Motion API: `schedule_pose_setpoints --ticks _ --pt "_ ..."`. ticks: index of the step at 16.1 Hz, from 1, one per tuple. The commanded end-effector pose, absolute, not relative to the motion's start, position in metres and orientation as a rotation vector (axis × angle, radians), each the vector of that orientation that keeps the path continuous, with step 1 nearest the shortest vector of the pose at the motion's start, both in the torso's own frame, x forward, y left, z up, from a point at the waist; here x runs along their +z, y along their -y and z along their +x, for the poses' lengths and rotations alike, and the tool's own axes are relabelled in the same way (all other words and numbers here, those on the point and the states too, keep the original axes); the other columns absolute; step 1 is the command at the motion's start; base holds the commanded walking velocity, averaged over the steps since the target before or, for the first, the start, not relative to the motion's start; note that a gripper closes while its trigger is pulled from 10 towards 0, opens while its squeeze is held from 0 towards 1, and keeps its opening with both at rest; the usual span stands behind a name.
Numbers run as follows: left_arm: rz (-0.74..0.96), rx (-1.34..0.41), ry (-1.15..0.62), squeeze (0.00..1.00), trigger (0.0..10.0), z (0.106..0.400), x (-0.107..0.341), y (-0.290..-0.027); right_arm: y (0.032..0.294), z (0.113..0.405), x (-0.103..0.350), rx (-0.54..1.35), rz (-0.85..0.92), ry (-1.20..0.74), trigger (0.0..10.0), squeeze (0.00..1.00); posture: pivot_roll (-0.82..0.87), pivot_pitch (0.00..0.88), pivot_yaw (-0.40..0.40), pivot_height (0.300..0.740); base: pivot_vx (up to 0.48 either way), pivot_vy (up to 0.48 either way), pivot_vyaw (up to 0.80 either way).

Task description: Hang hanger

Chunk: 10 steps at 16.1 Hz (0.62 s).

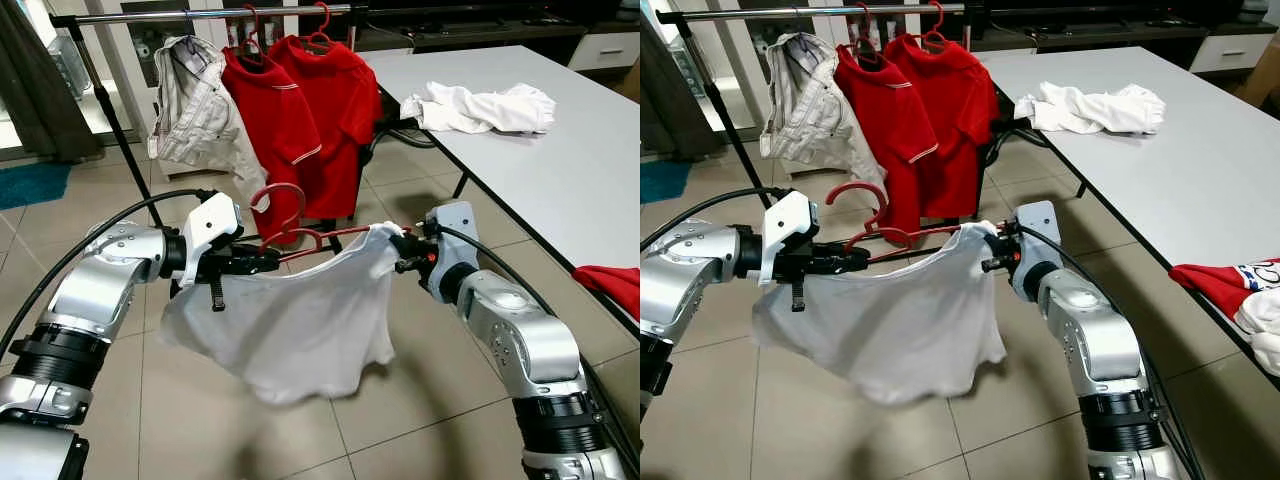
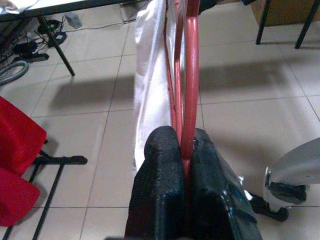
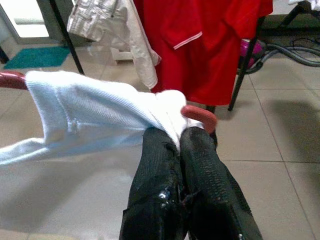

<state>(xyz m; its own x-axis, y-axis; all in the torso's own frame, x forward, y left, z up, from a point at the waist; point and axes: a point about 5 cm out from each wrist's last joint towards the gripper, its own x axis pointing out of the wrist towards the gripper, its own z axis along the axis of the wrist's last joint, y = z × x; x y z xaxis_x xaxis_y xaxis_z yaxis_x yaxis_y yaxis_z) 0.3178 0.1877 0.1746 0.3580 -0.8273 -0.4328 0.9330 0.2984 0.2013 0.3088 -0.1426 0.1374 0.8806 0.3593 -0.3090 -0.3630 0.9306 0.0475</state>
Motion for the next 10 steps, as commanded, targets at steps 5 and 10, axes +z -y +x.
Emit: schedule_pose_setpoints --ticks 5,10 --pt "0.562 -1.18 -0.295 0.0 0.0 0.317 0.177 -0.195 0.173 0.32 0.146 0.231 -0.149 -0.292 0.0 0.0 -0.11 0.0 0.007 0.74 0.0 0.0 0.0" --pt "0.572 -1.208 -0.309 0.0 0.0 0.312 0.178 -0.196 0.193 0.325 0.146 0.156 -0.236 -0.292 0.0 0.0 -0.11 0.0 0.005 0.74 0.0 0.0 0.0"
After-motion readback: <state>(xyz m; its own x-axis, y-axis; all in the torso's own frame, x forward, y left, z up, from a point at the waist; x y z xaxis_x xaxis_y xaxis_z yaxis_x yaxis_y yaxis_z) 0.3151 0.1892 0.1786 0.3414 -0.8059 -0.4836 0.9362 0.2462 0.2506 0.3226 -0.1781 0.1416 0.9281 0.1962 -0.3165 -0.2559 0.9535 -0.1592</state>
